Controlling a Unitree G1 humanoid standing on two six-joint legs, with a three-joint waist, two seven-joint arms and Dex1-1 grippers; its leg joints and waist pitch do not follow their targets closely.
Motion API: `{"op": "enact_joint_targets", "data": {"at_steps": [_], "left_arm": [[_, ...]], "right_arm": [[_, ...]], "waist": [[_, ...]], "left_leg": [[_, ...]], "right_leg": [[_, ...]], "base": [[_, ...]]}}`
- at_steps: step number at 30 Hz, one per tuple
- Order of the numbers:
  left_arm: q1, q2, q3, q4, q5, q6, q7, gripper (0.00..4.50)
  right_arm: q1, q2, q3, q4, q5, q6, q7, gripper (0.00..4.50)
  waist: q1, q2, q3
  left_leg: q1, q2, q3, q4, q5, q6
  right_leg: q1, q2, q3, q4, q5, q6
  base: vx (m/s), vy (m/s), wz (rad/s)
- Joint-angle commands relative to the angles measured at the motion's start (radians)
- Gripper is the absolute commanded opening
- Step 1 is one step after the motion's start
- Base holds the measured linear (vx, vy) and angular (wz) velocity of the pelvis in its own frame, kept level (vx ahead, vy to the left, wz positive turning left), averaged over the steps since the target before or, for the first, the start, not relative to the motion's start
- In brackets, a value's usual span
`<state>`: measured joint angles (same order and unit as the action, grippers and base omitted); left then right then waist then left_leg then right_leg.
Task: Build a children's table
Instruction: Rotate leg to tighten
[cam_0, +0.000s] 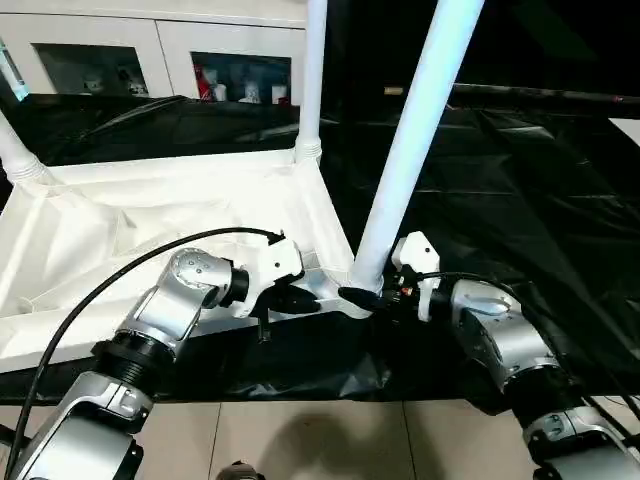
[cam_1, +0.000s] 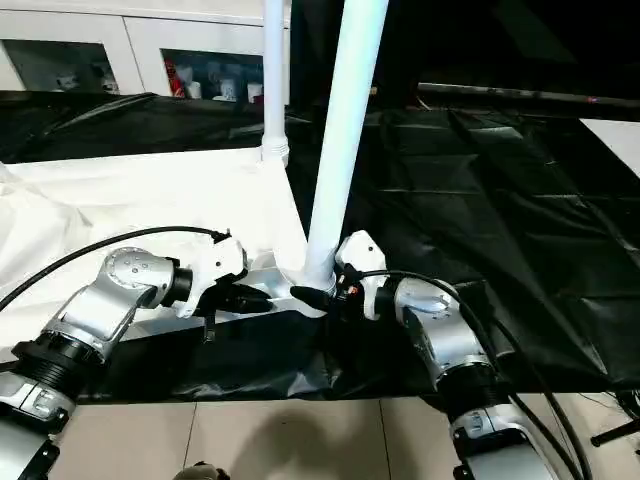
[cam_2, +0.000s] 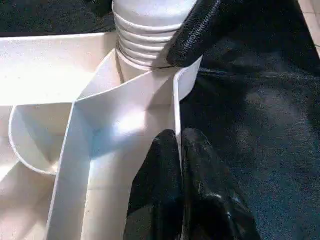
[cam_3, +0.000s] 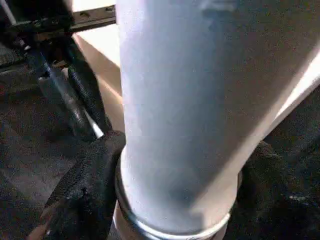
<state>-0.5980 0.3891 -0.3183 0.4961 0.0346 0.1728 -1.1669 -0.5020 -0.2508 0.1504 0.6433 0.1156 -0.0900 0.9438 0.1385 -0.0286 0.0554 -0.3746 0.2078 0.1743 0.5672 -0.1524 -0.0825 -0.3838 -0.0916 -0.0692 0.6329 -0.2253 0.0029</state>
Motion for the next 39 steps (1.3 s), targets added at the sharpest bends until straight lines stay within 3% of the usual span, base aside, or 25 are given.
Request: {"op": "enact_joint_targets", "data": {"at_steps": [1,2,7,9,11,12,13,14,15,17,20,22,23,24,26,27,28,33,39], "left_arm": [[-0.001,-0.026,-0.016,0.001,-0.003,0.003,0.005,0.00],[-0.009,-0.039,-0.009,0.016,-0.003,0.006,0.026,0.00],[-0.079,-0.127,0.024,0.150,0.025,0.016,0.199,0.00],[-0.095,-0.142,0.030,0.175,0.029,0.022,0.231,0.00],[-0.154,-0.199,0.059,0.267,0.040,0.054,0.372,0.00],[-0.154,-0.199,0.059,0.267,0.040,0.054,0.372,0.00],[-0.196,-0.239,0.080,0.330,0.047,0.073,0.474,0.00],[-0.213,-0.255,0.082,0.357,0.055,0.074,0.504,0.00],[-0.224,-0.266,0.082,0.375,0.061,0.071,0.527,0.00],[-0.240,-0.281,0.080,0.404,0.071,0.055,0.553,0.00],[-0.243,-0.285,0.071,0.420,0.079,0.035,0.550,0.00],[-0.239,-0.282,0.067,0.427,0.082,0.021,0.545,0.00],[-0.239,-0.280,0.065,0.432,0.084,0.013,0.544,0.00],[-0.241,-0.280,0.065,0.444,0.084,0.005,0.545,0.00],[-0.242,-0.278,0.061,0.454,0.087,-0.010,0.542,0.00],[-0.243,-0.277,0.061,0.463,0.087,-0.021,0.538,0.00],[-0.243,-0.276,0.063,0.467,0.086,-0.024,0.536,0.00],[-0.234,-0.259,0.061,0.465,0.085,-0.069,0.496,0.00],[-0.228,-0.230,0.080,0.478,0.076,-0.114,0.473,0.00]], "right_arm": [[-0.012,0.006,-0.031,0.047,-0.015,0.025,-0.087,2.81],[-0.016,0.016,-0.038,0.068,-0.020,0.034,-0.131,2.79],[-0.037,0.090,-0.077,0.166,-0.039,0.075,-0.366,2.77],[-0.046,0.104,-0.086,0.184,-0.042,0.082,-0.415,2.77],[-0.093,0.153,-0.126,0.259,-0.042,0.100,-0.599,2.77],[-0.093,0.153,-0.126,0.259,-0.042,0.100,-0.599,2.77],[-0.137,0.187,-0.156,0.320,-0.035,0.107,-0.731,2.77],[-0.159,0.202,-0.165,0.346,-0.033,0.107,-0.780,2.77],[-0.176,0.214,-0.172,0.363,-0.028,0.105,-0.807,2.77],[-0.205,0.234,-0.182,0.390,-0.028,0.104,-0.856,2.77],[-0.229,0.249,-0.188,0.413,-0.028,0.094,-0.875,2.77],[-0.238,0.257,-0.196,0.424,-0.024,0.082,-0.867,2.77],[-0.242,0.259,-0.197,0.429,-0.025,0.076,-0.863,2.77],[-0.247,0.262,-0.201,0.440,-0.025,0.067,-0.860,2.77],[-0.251,0.265,-0.206,0.445,-0.019,0.055,-0.841,2.77],[-0.254,0.268,-0.214,0.447,-0.006,0.040,-0.814,2.77],[-0.254,0.269,-0.219,0.447,0.000,0.033,-0.800,3.12],[-0.257,0.255,-0.216,0.420,0.002,-0.013,-0.739,3.72],[-0.191,0.201,-0.198,0.273,0.006,-0.027,-0.606,3.72]], "waist": [[-0.007,0.005,-0.072],[-0.010,0.010,-0.071],[-0.020,0.011,-0.066],[-0.023,0.012,-0.064],[-0.028,0.010,-0.064],[-0.028,0.013,-0.065],[-0.030,0.010,-0.064],[-0.030,0.017,-0.063],[-0.031,0.014,-0.064],[-0.031,0.012,-0.066],[-0.029,0.007,-0.072],[-0.029,0.009,-0.072],[-0.029,0.009,-0.071],[-0.030,0.002,-0.069],[-0.030,0.006,-0.067],[-0.030,0.003,-0.066],[-0.029,0.004,-0.066],[-0.032,0.005,-0.066],[-0.036,0.005,-0.066]], "left_leg": [[0.014,0.021,0.000,-0.052,-0.161,0.044],[0.015,0.022,0.000,-0.054,-0.172,0.036],[0.024,0.021,-0.004,-0.064,-0.260,-0.021],[0.022,0.021,-0.004,-0.066,-0.280,-0.027],[0.020,0.019,-0.004,-0.066,-0.285,-0.026],[0.023,0.020,-0.004,-0.066,-0.287,-0.033],[0.022,0.018,-0.004,-0.066,-0.291,-0.036],[0.023,0.017,-0.005,-0.067,-0.297,-0.041],[0.026,0.017,-0.006,-0.067,-0.312,-0.046],[0.019,0.018,-0.007,-0.067,-0.294,-0.041],[0.013,0.015,-0.004,-0.060,-0.223,-0.014],[0.012,0.015,-0.003,-0.058,-0.199,0.005],[0.013,0.015,-0.002,-0.059,-0.203,0.007],[0.015,0.016,-0.001,-0.060,-0.217,0.009],[0.017,0.017,-0.001,-0.062,-0.246,0.005],[0.016,0.017,-0.001,-0.063,-0.258,0.005],[0.018,0.019,-0.002,-0.063,-0.261,0.004],[0.012,0.018,-0.003,-0.066,-0.253,0.011],[0.012,0.018,-0.001,-0.062,-0.225,0.031]], "right_leg": [[0.048,-0.048,0.042,-0.063,0.041,-0.254],[0.046,-0.048,0.043,-0.064,0.026,-0.252],[0.039,-0.050,0.046,-0.080,-0.119,-0.225],[0.039,-0.052,0.046,-0.085,-0.151,-0.215],[0.037,-0.052,0.047,-0.087,-0.168,-0.207],[0.035,-0.053,0.047,-0.087,-0.174,-0.207],[0.035,-0.052,0.047,-0.091,-0.193,-0.204],[0.032,-0.053,0.048,-0.091,-0.203,-0.203],[0.032,-0.053,0.047,-0.094,-0.225,-0.194],[0.036,-0.053,0.047,-0.093,-0.194,-0.187],[0.042,-0.051,0.046,-0.080,-0.065,-0.200],[0.043,-0.050,0.045,-0.077,-0.018,-0.211],[0.043,-0.049,0.044,-0.078,-0.021,-0.212],[0.042,-0.049,0.044,-0.082,-0.043,-0.213],[0.039,-0.051,0.045,-0.086,-0.095,-0.210],[0.039,-0.053,0.046,-0.089,-0.117,-0.204],[0.039,-0.053,0.046,-0.088,-0.124,-0.203],[0.043,-0.053,0.046,-0.089,-0.130,-0.199],[0.044,-0.051,0.045,-0.090,-0.093,-0.207]], "base": [[0.000,0.000,0.00],[0.000,0.000,0.00],[0.000,0.000,0.00],[0.000,0.000,0.00],[0.000,0.000,0.00],[0.000,0.000,0.00],[0.000,0.000,0.00],[0.000,0.000,0.00],[0.000,0.000,0.00],[0.000,0.000,0.00],[0.000,0.000,0.00],[0.000,0.000,0.00],[0.000,0.000,0.00],[0.000,0.000,0.00],[0.000,0.000,0.00],[0.000,0.000,0.00],[0.000,0.000,0.00],[0.000,0.000,0.00],[0.000,0.000,0.00]]}}
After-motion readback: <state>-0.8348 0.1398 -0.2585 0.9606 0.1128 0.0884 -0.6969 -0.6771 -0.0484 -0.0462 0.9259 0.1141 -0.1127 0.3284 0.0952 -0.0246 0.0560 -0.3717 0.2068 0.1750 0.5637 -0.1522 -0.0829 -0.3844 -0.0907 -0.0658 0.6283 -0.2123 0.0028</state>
